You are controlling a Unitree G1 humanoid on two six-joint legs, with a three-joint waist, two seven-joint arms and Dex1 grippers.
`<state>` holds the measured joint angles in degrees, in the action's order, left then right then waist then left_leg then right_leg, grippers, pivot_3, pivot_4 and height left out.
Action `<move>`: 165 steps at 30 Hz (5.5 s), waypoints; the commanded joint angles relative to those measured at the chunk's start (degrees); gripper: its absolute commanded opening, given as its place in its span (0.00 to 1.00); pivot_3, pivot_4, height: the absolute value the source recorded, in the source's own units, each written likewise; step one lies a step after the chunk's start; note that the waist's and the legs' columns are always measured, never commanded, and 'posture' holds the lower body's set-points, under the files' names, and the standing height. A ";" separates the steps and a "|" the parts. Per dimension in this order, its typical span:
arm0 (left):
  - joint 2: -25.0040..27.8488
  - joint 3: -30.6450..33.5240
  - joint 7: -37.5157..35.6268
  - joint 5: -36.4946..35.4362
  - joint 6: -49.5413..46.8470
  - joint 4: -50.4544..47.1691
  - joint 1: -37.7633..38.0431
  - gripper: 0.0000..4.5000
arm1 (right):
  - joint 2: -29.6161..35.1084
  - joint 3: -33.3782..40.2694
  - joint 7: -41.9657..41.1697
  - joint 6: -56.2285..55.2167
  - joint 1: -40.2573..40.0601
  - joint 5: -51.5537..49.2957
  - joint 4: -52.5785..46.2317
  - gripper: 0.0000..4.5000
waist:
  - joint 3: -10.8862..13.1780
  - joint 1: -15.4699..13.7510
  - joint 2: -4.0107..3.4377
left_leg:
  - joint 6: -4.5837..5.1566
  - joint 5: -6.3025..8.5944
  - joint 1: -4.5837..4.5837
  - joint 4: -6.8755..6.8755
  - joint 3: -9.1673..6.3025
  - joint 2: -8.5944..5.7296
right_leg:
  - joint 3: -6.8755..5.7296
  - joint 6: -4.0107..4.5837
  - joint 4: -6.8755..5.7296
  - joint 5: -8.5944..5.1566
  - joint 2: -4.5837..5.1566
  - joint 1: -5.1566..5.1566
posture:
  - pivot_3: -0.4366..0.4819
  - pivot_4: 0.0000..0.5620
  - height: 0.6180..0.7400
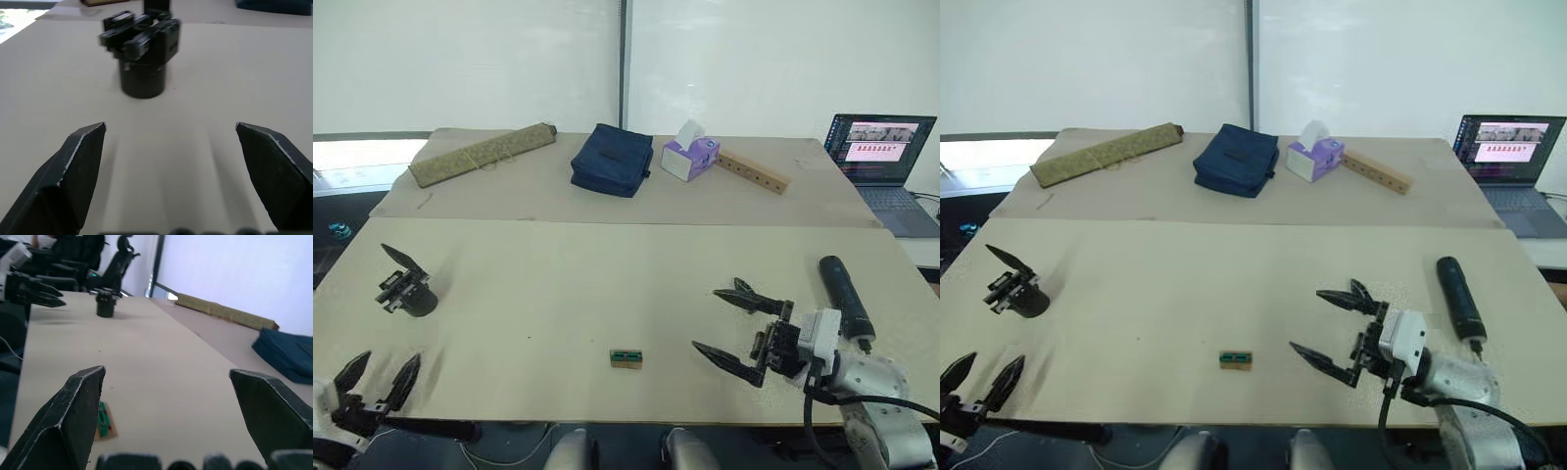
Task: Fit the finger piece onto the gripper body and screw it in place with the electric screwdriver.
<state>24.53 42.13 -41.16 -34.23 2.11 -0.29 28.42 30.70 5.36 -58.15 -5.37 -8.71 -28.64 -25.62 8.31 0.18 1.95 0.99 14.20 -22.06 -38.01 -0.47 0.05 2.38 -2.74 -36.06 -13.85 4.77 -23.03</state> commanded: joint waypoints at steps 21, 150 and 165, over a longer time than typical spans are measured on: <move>4.85 -10.69 19.50 13.28 -9.23 11.21 -23.95 1.00 | -1.77 -2.30 0.04 -5.01 -0.15 0.28 -2.38 0.99 | -0.10 -0.12 0.18 | -0.04 0.02 0.08 0.00 -0.02 -0.07 | 0.00 0.05 -0.13 0.10 -0.04 -0.04 | 0.48 0.27 1.00; -11.12 -48.68 4.44 25.90 -10.06 -1.79 -38.10 0.52 | 8.98 13.67 -3.20 -8.63 -14.50 -0.87 1.83 1.00 | -0.12 -0.87 -0.39 | 0.11 0.13 0.35 -0.01 -0.06 -0.11 | 0.10 -0.15 0.19 0.05 -0.21 0.58 | 0.48 0.27 1.00; -2.57 -49.30 -4.13 22.54 -18.45 -2.15 -41.20 0.99 | 9.46 13.78 -3.38 -7.55 -15.75 -1.58 0.58 1.00 | -0.13 -0.78 -0.40 | 0.11 0.13 0.39 -0.01 -0.05 -0.09 | 0.10 -0.14 0.17 0.04 -0.25 0.60 | 0.48 0.27 1.00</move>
<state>21.09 -8.18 -43.72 -10.77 -16.68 -1.74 -11.11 39.41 17.58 -61.25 -13.28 -24.68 -28.36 -23.13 8.19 -0.60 1.56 1.10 14.33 -21.67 -38.02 -0.52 -0.03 2.46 -2.87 -35.89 -13.80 4.51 -22.43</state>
